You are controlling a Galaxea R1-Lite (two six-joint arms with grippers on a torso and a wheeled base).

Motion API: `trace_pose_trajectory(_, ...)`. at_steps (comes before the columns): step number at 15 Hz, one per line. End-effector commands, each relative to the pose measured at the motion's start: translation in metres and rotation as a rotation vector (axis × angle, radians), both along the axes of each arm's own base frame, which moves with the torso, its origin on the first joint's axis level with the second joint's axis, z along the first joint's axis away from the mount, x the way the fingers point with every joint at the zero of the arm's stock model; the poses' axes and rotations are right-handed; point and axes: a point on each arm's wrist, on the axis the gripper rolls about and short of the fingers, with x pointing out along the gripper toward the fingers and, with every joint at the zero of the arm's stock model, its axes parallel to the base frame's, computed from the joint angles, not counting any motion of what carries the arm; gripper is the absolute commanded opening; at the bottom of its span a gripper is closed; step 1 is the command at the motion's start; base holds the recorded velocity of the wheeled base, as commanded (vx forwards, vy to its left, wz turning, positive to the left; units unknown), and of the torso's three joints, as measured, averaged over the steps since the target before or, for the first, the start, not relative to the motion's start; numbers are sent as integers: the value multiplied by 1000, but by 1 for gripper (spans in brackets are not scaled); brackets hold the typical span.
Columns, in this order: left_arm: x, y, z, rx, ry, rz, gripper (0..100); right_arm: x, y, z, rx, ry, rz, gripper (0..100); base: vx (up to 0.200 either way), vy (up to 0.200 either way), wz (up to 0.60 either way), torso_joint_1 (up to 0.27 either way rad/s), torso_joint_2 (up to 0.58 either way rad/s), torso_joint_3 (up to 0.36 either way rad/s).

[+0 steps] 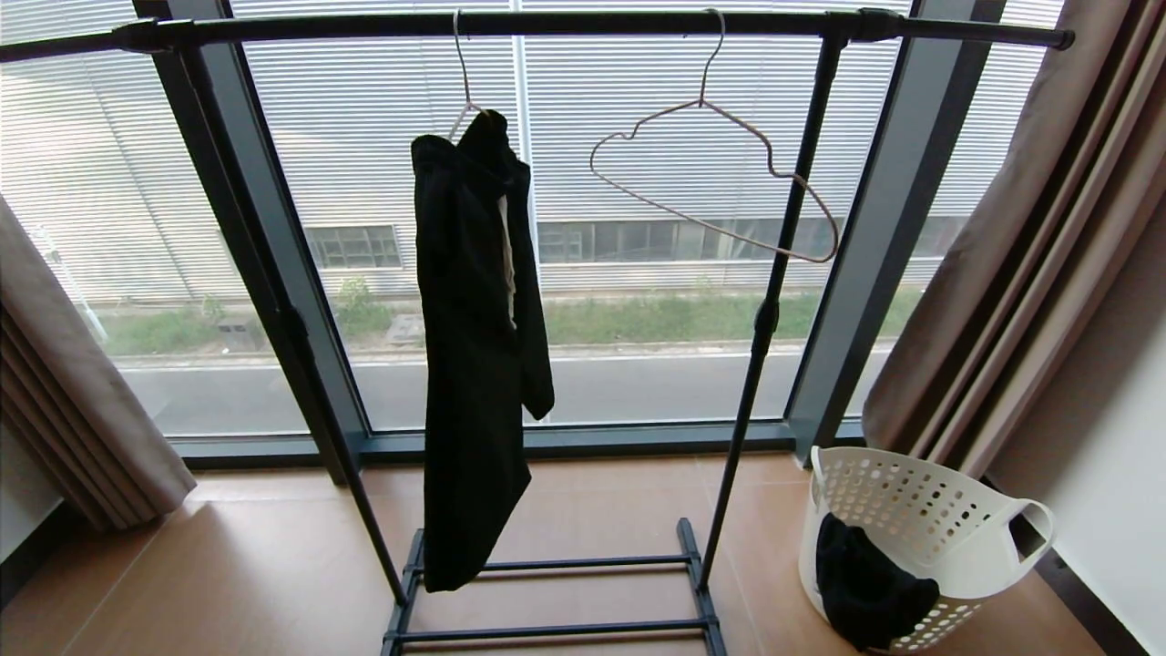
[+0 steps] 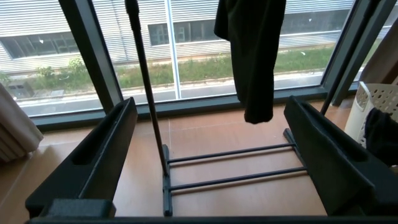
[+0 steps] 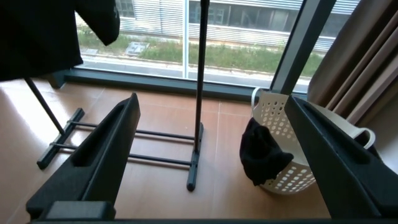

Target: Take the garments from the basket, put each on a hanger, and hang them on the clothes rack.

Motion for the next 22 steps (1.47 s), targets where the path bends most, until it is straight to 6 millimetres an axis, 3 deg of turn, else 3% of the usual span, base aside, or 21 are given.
trace_pose_trajectory(1, 0, 0, 0, 0, 2, 0, 100, 0, 0, 0, -1, 2, 1, 100, 0, 0, 0, -139, 466, 330)
trace_pose_trajectory(5, 0, 0, 0, 0, 2, 0, 100, 0, 0, 0, 0, 1, 1, 100, 0, 0, 0, -66, 226, 162)
trace_pose_trajectory(13, 0, 0, 0, 0, 2, 0, 100, 0, 0, 0, 0, 1, 1, 100, 0, 0, -525, -1, 14, 8)
trace_pose_trajectory(22, 0, 0, 0, 0, 3, 0, 100, 0, 0, 0, 0, 1, 1, 100, 0, -200, 0, 0, 1, 2)
